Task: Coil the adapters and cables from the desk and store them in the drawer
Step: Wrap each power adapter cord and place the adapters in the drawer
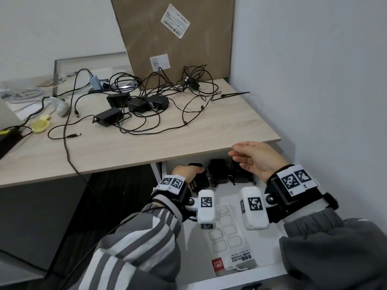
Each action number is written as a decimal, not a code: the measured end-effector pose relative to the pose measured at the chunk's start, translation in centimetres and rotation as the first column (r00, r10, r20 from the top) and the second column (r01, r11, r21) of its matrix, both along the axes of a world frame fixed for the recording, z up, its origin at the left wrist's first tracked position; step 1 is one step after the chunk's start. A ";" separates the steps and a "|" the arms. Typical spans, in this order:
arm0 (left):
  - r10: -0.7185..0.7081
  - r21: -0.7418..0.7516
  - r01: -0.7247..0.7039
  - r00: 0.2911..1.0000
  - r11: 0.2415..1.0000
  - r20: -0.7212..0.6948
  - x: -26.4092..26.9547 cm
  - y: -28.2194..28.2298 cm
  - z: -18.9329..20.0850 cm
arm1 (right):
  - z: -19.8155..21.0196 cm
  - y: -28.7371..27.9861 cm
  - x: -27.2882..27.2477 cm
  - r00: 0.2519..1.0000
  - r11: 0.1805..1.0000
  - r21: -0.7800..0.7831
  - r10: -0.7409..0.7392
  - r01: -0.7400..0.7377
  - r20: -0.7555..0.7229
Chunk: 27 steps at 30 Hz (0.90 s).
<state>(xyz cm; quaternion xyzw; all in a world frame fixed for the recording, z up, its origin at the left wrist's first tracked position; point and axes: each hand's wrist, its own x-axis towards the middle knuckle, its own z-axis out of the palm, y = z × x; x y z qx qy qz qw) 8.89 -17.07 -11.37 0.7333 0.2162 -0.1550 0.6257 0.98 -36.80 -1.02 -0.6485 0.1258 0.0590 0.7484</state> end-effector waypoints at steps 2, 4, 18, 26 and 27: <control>-0.032 0.039 0.033 0.999 0.999 -0.029 1.3 0.0 -1.7 | -0.2 0.0 0.1 1.000 1.000 0.001 0.005 -0.005 -0.003; -0.052 0.042 0.053 0.998 0.998 -0.023 0.5 -0.3 -1.1 | -0.3 0.0 0.2 1.000 1.000 -0.001 0.011 -0.011 -0.002; -0.019 -0.011 0.020 1.000 1.000 0.024 1.6 -0.3 -3.2 | -0.6 0.5 0.5 1.000 0.998 -0.067 0.023 -0.022 0.007; -0.081 0.038 0.079 0.995 0.996 0.049 -0.2 -0.2 0.7 | -0.7 0.5 0.6 1.000 0.996 -0.090 0.012 -0.012 -0.001; -0.086 0.048 0.083 0.995 0.995 0.051 -0.8 -0.2 1.7 | -0.6 0.5 0.6 1.000 0.996 -0.090 0.012 -0.012 -0.002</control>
